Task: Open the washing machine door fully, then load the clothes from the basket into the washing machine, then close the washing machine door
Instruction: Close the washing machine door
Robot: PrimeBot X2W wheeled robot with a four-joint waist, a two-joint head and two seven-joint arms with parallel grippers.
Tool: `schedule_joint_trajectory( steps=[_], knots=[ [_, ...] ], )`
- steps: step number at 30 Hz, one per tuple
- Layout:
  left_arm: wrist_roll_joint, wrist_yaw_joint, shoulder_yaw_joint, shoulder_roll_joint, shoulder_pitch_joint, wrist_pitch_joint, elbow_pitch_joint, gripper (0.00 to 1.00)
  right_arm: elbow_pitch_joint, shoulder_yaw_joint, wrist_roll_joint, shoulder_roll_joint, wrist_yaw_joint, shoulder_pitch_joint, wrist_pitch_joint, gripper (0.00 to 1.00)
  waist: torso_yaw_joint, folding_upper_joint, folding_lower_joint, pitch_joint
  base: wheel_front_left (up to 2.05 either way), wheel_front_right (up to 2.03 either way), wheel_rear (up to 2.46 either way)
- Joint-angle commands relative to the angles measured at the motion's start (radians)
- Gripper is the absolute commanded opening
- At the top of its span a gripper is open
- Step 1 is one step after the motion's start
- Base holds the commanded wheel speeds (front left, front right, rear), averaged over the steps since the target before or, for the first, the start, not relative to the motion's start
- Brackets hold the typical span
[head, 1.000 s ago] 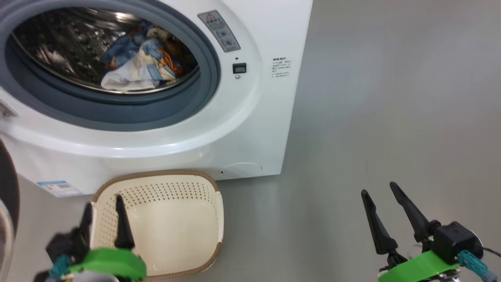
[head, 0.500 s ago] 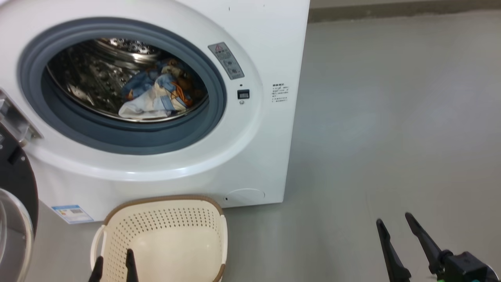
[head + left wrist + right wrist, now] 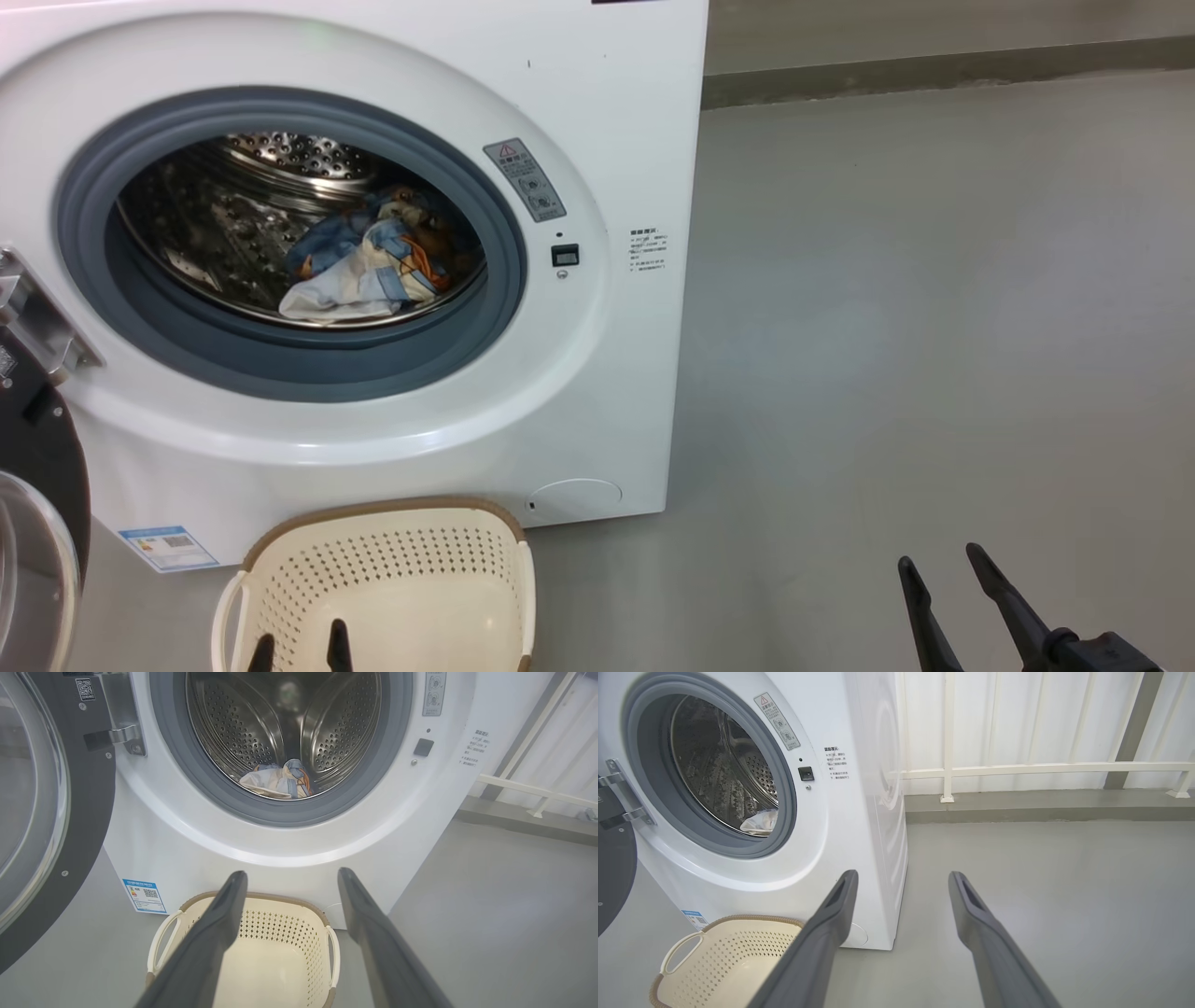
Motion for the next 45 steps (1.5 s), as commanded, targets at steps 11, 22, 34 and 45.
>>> schedule_joint_trajectory(
  steps=[11, 22, 34, 45],
  knots=[
    [0.013, 0.008, 0.023, 0.010, 0.002, -0.006, -0.053, 1.00, -0.014, 0.017, -0.005, -0.005, 0.002, -0.024, -0.005, 1.00, 0.016, 0.0000, 0.0000, 0.006, 0.00, 0.00, 0.00],
    [0.015, 0.006, 0.025, 0.010, 0.001, -0.006, -0.057, 1.00, -0.009, 0.031, -0.005, -0.020, 0.002, -0.051, -0.005, 1.00, 0.039, 0.0000, 0.0000, 0.018, 0.00, 0.00, 0.00],
    [0.007, 0.012, 0.010, 0.010, -0.002, -0.006, -0.050, 1.00, -0.007, 0.035, -0.004, -0.023, 0.002, -0.055, -0.005, 1.00, 0.063, 0.0000, 0.0000, 0.010, 0.00, 0.00, 0.00],
    [0.001, 0.018, 0.011, 0.010, 0.000, -0.006, -0.056, 1.00, -0.010, 0.041, -0.003, -0.022, 0.002, -0.054, -0.005, 1.00, 0.069, 0.0000, 0.0000, 0.010, 0.00, 0.00, 0.00]
  ],
)
